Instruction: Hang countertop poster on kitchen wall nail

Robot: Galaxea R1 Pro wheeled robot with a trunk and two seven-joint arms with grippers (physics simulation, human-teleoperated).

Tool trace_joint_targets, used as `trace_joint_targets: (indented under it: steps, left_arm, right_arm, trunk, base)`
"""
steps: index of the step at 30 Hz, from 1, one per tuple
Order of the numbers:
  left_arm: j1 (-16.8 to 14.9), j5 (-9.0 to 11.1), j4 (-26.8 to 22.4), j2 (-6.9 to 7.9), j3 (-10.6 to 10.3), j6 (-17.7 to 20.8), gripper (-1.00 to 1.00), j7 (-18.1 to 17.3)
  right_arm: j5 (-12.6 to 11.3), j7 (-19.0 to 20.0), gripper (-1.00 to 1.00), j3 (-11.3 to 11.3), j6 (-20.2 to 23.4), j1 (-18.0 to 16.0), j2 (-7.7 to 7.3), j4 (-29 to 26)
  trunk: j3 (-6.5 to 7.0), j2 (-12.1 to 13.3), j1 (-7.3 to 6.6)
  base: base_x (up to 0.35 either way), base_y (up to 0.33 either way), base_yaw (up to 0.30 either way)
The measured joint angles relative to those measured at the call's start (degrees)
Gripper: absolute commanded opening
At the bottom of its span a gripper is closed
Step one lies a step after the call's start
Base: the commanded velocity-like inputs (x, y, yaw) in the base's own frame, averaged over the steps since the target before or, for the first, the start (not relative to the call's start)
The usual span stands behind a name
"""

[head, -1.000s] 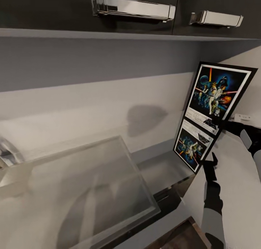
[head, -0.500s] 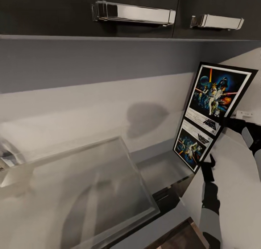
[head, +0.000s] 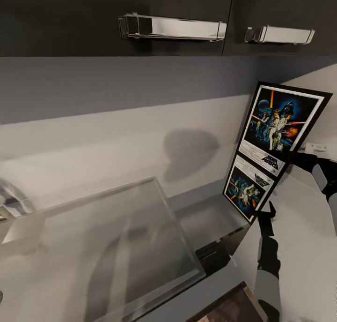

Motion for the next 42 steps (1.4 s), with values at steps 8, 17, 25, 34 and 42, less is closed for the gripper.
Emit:
trace_joint_targets:
  steps: [8, 17, 25, 34, 42]
  left_arm:
    - [0.00, 0.00, 0.00, 0.00, -0.01, 0.06, 1.00, 0.00]
    - [0.00, 0.00, 0.00, 0.00, -0.01, 0.12, 1.00, 0.00]
    - [0.00, 0.00, 0.00, 0.00, 0.04, 0.07, 1.00, 0.01]
    - [0.00, -0.03, 0.00, 0.00, 0.04, 0.05, 1.00, 0.00]
    - [0.00, -0.08, 0.00, 0.00, 0.08, 0.00, 1.00, 0.00]
  right_arm:
    - [0.00, -0.05, 1.00, -0.01, 0.10, 0.00, 0.00, 0.10]
    - [0.00, -0.28, 1.00, -0.01, 0.14, 0.00, -0.08, 0.17]
    - [0.03, -0.36, 1.00, 0.00, 0.32, 0.00, -0.09, 0.42]
    - [0.06, -0.51, 1.00, -0.01, 0.19, 0.00, -0.08, 2.90]
    - [-0.05, -0.52, 1.00, 0.00, -0.01, 0.00, -0.08, 3.23]
  trunk:
    - [0.71, 3.21, -1.76]
    - [1.50, 6.82, -3.74]
    - [1.31, 8.04, -4.40]
    - [0.48, 8.04, -4.40]
    - [-0.26, 8.04, -4.40]
  base:
    - [0.000, 0.000, 0.000]
    - [0.000, 0.000, 0.000]
    - [0.000, 0.000, 0.000]
    - [0.000, 0.000, 0.000]
    - [0.000, 0.000, 0.000]
